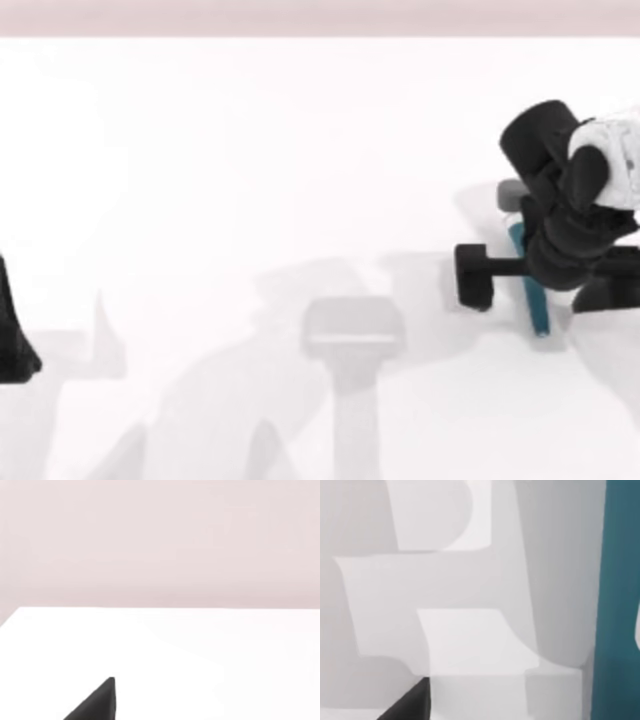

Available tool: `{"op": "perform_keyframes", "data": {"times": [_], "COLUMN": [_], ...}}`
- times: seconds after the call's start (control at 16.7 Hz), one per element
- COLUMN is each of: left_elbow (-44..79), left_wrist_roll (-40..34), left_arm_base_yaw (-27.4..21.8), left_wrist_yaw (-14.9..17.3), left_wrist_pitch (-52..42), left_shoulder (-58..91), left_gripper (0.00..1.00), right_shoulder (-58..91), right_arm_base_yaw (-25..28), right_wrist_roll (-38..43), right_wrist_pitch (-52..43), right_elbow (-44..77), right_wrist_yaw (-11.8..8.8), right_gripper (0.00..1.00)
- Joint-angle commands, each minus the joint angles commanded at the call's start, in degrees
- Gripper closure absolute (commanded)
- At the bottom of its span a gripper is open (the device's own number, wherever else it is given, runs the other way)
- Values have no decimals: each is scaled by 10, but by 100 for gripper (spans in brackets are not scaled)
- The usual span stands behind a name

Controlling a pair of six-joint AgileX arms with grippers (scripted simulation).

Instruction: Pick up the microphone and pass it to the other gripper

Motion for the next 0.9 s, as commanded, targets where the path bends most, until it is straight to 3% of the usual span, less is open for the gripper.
{"op": "perform_keyframes", "data": {"times": [0.78, 0.9], "left_elbow": [0, 0], "left_wrist_roll": [0, 0], "left_arm_base_yaw": [0, 0], "left_wrist_yaw": [0, 0], "left_wrist_pitch": [0, 0], "left_shoulder": [0, 0], "left_gripper": [0, 0], "right_shoulder": [0, 0], "right_arm_base_yaw": [0, 0], "right_wrist_roll": [0, 0], "right_wrist_pitch": [0, 0], "right_elbow": [0, 0], "right_wrist_yaw": [0, 0], "right_gripper": [98, 100]}}
